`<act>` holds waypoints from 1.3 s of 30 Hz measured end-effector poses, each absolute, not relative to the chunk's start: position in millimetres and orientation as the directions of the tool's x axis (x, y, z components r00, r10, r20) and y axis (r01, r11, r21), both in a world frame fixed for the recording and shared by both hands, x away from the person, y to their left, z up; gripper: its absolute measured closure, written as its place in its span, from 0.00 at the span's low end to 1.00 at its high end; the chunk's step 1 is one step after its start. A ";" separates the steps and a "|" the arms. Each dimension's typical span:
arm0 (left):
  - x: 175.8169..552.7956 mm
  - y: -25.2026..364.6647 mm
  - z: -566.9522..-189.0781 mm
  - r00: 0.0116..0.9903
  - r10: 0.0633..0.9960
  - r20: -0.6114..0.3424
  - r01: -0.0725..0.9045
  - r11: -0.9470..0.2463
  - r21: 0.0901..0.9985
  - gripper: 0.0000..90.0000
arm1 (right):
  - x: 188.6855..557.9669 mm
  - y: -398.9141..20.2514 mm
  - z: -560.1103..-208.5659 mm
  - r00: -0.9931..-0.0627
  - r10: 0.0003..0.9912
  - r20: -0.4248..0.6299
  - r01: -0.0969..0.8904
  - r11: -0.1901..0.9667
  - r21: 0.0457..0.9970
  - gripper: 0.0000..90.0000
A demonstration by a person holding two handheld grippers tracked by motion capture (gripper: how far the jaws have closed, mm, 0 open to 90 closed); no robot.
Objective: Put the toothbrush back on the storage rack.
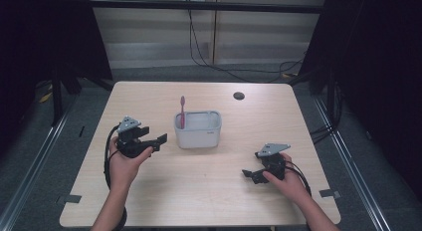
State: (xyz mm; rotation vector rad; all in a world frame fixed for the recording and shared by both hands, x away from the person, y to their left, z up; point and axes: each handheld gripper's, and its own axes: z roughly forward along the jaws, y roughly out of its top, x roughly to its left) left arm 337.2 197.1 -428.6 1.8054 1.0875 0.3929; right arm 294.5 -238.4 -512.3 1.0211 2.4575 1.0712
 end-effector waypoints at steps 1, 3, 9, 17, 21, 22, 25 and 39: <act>336.8 197.8 -429.7 0.549 0.814 -0.190 0.506 -0.143 0.851 0.25 | 294.5 -238.4 -512.3 -0.714 0.699 0.030 0.498 0.478 0.724 0.15; 335.7 200.0 -432.3 0.549 0.814 -0.190 0.509 -0.144 0.849 0.25 | 294.4 -238.4 -512.3 -0.713 0.700 0.030 0.499 0.477 0.724 0.15; 332.6 205.1 -439.8 0.542 0.819 -0.188 0.520 -0.150 0.841 0.25 | 294.4 -238.5 -512.3 -0.714 0.699 0.030 0.498 0.477 0.724 0.15; 327.4 215.2 -451.1 0.525 0.828 -0.198 0.540 -0.144 0.829 0.25 | 294.3 -238.5 -512.3 -0.714 0.700 0.030 0.498 0.477 0.724 0.15; 324.6 218.4 -456.3 0.522 0.831 -0.194 0.546 -0.150 0.825 0.25 | 294.3 -238.5 -512.3 -0.714 0.700 0.030 0.498 0.477 0.724 0.15; 324.2 219.3 -457.5 0.523 0.831 -0.193 0.546 -0.152 0.824 0.25 | 294.3 -238.5 -512.3 -0.714 0.700 0.030 0.498 0.477 0.724 0.15; 323.1 220.9 -459.7 0.521 0.832 -0.192 0.548 -0.153 0.822 0.25 | 294.3 -238.5 -512.3 -0.714 0.700 0.030 0.498 0.477 0.724 0.15; 319.3 227.4 -470.3 0.525 0.834 -0.171 0.557 -0.185 0.810 0.25 | 294.3 -238.5 -512.3 -0.714 0.699 0.029 0.497 0.478 0.724 0.15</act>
